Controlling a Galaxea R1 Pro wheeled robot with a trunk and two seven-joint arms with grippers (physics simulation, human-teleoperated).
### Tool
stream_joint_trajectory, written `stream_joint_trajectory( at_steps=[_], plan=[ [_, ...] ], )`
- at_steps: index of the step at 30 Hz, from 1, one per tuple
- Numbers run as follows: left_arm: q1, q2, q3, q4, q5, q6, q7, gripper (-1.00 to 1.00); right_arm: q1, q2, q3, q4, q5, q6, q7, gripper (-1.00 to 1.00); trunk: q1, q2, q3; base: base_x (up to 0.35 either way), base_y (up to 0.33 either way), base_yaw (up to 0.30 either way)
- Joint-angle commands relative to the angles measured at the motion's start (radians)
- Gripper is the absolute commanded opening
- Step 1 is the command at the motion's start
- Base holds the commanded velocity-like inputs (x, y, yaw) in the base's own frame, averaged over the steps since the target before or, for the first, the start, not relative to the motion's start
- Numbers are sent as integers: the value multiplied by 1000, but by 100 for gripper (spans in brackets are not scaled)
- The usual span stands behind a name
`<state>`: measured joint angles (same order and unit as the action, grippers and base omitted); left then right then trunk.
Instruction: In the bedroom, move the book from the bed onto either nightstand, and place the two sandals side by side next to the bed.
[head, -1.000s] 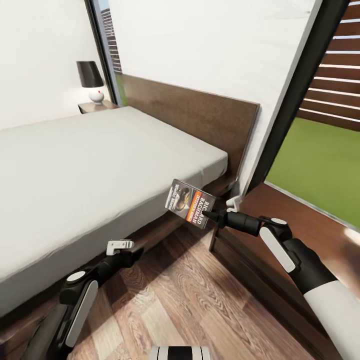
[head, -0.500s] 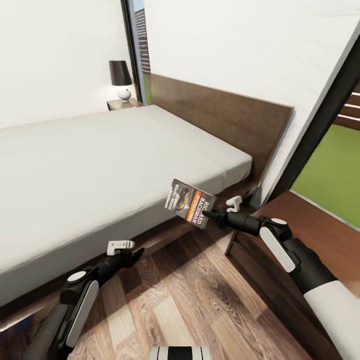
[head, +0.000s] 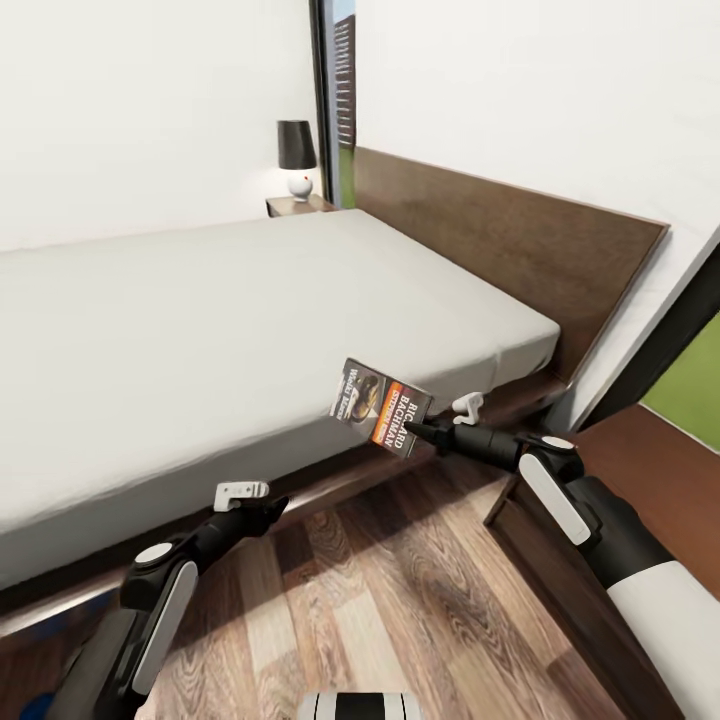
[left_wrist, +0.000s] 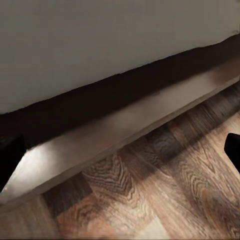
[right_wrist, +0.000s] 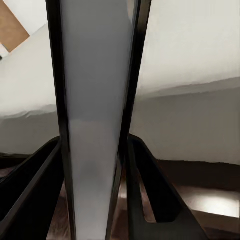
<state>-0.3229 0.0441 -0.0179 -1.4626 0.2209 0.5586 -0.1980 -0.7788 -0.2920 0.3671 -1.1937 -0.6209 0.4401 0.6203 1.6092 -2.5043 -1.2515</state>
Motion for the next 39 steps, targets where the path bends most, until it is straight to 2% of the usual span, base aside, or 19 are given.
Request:
stream_joint_trajectory(
  at_steps=[1,5,7,10,39],
  plan=[
    [-1,0,-1,0,5,6,0,100,0,-1,1,-1,-14,8,-2,-100,0,0,-1,0,0,281],
    [-1,0,-1,1,5,5,0,100,0,0,5,-1,-14,8,-2,-100,0,0,-1,0,0,281],
    [-1,0,-1,1,6,5,0,100,0,-1,27,-1,-14,8,-3,-100,0,0,-1,0,0,281],
    [-1,0,-1,1,6,5,0,100,0,-1,32,-1,-14,8,-4,-100,0,0,-1,0,0,281],
    [-1,0,-1,2,6,4,-1,100,0,-1,33,0,-14,8,-4,-100,0,0,-1,0,0,281]
  ],
)
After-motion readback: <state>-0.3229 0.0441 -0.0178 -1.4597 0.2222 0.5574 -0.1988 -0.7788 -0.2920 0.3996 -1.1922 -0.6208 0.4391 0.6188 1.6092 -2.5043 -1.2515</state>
